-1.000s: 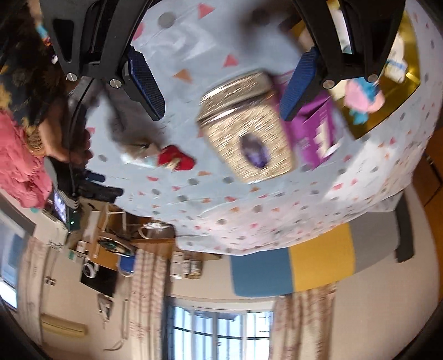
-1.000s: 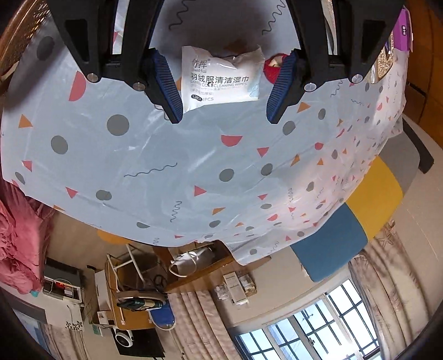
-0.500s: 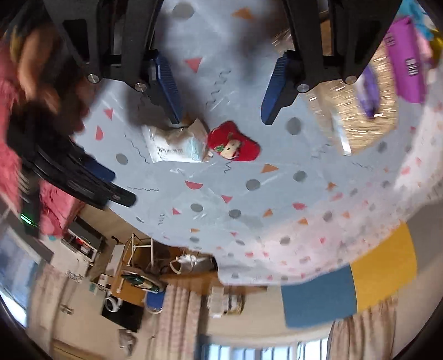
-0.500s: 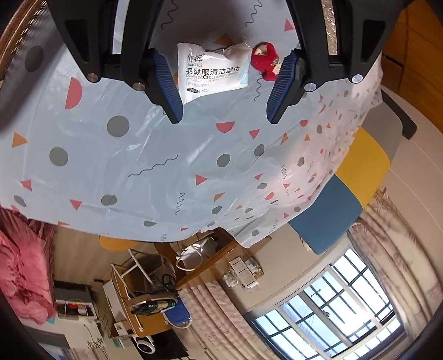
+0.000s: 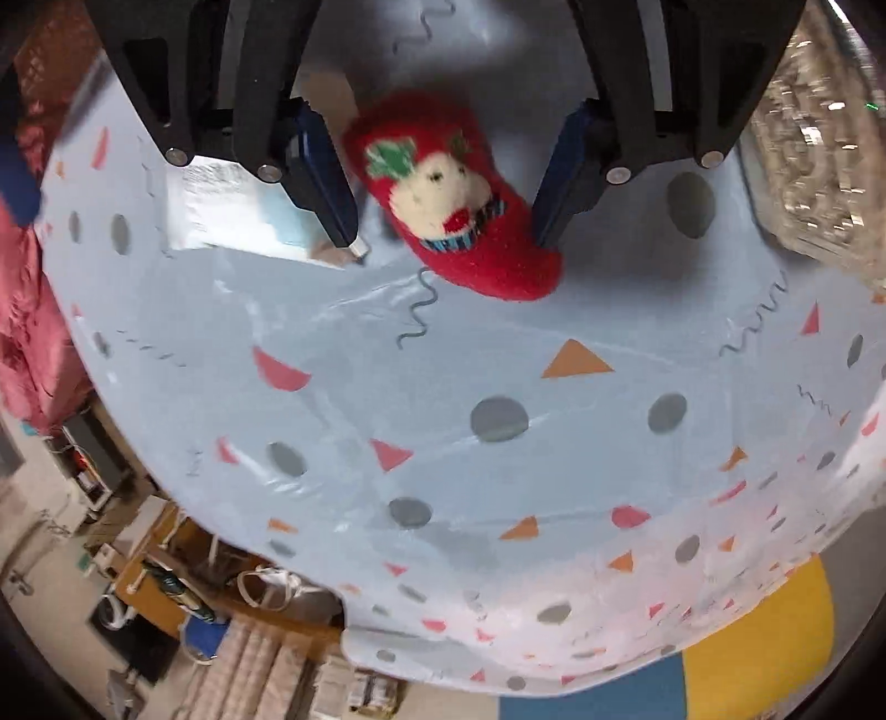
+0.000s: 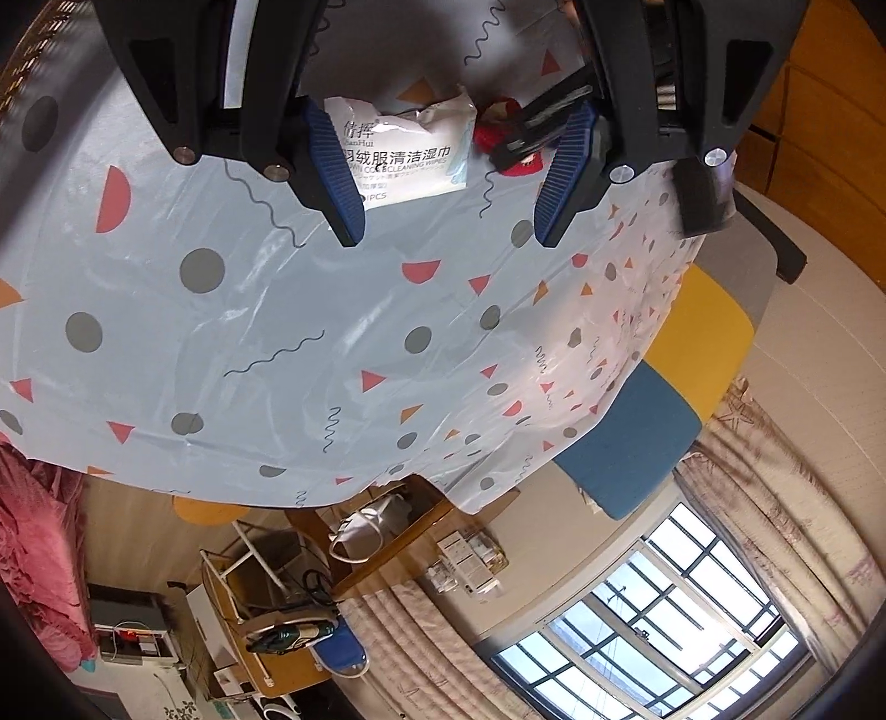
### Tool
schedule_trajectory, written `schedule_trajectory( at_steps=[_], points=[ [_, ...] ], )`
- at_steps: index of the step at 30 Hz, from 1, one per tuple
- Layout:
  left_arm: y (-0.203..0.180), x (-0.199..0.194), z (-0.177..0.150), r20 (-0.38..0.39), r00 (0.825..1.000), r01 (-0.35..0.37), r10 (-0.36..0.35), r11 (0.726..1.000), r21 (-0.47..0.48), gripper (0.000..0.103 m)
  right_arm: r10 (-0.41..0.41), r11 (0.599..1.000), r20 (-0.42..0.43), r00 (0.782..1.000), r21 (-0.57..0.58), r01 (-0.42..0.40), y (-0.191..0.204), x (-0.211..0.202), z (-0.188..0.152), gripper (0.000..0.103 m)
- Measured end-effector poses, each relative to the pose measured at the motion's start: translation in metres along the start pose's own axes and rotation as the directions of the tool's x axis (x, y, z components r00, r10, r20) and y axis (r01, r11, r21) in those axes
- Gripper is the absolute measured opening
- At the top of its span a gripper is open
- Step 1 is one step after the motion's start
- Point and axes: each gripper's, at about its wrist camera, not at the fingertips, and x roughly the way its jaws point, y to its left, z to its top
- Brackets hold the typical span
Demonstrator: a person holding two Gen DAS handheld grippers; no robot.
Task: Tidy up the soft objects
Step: 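Grasp the red Christmas sock with the left tool while the right tool grasps the white wet-wipes pack, then carry the red sock over the gold tin with the left tool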
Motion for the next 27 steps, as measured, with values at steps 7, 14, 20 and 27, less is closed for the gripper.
schedule_trajectory(
  at_steps=[7,14,20,27],
  points=[
    [0.012,-0.005,-0.016,0.019,0.999,-0.035,0.035,0.999,0.003,0.028,0.035,0.999,-0.043,0.998,0.020,-0.034,0.000,0.007,0.000,0.065],
    [0.021,-0.023,-0.048,0.013,1.000,0.021,-0.022,0.999,0.047,0.023,0.048,0.964,-0.352,0.935,-0.229,-0.136,0.033,0.046,0.024,0.065],
    [0.015,-0.033,-0.067,0.010,0.999,0.046,-0.047,0.996,0.080,0.024,-0.195,0.721,-0.559,0.806,-0.639,-0.269,0.064,0.082,0.008,0.074],
    [0.009,-0.059,-0.063,0.068,0.996,0.056,-0.063,0.993,0.108,0.024,-0.383,0.502,-0.529,0.757,-0.807,-0.310,0.076,0.115,-0.031,0.078]
  ],
)
